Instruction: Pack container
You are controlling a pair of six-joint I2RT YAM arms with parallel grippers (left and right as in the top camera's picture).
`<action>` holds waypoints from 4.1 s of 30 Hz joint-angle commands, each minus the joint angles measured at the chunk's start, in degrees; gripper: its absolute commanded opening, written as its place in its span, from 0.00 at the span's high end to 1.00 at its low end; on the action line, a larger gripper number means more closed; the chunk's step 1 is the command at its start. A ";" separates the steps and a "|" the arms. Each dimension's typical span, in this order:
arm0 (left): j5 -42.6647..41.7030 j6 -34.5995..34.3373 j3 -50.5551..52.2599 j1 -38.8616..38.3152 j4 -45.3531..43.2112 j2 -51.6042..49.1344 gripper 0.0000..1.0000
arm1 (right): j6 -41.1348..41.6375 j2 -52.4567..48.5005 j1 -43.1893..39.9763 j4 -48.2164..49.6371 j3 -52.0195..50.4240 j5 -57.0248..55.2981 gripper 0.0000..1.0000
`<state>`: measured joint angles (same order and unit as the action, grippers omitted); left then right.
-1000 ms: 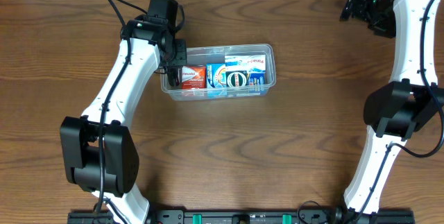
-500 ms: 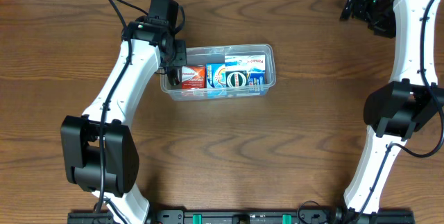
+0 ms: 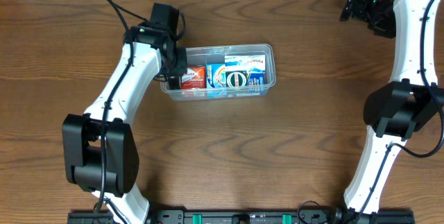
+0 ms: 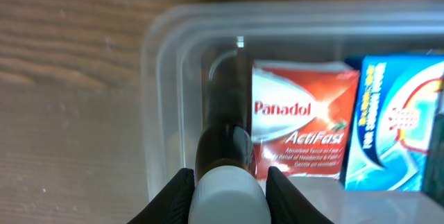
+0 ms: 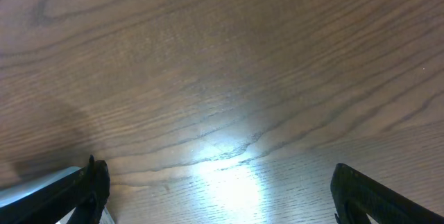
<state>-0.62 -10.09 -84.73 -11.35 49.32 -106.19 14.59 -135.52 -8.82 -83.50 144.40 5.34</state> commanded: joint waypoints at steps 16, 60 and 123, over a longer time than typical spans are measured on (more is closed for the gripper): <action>-0.48 0.17 0.94 0.15 0.72 1.97 0.43 | -0.52 0.28 0.22 -0.02 0.98 -0.61 0.01; 6.23 0.17 -1.86 20.44 -9.75 15.52 0.02 | -0.52 0.28 0.20 -0.02 0.98 -0.61 0.01; 6.23 0.17 -1.86 20.44 -9.75 15.52 0.02 | -0.50 31.34 6.67 -2.51 1.01 -12.24 0.04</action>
<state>4.93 -10.28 -85.56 8.93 39.64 -90.89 14.41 -110.61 -2.48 -84.66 144.44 -1.63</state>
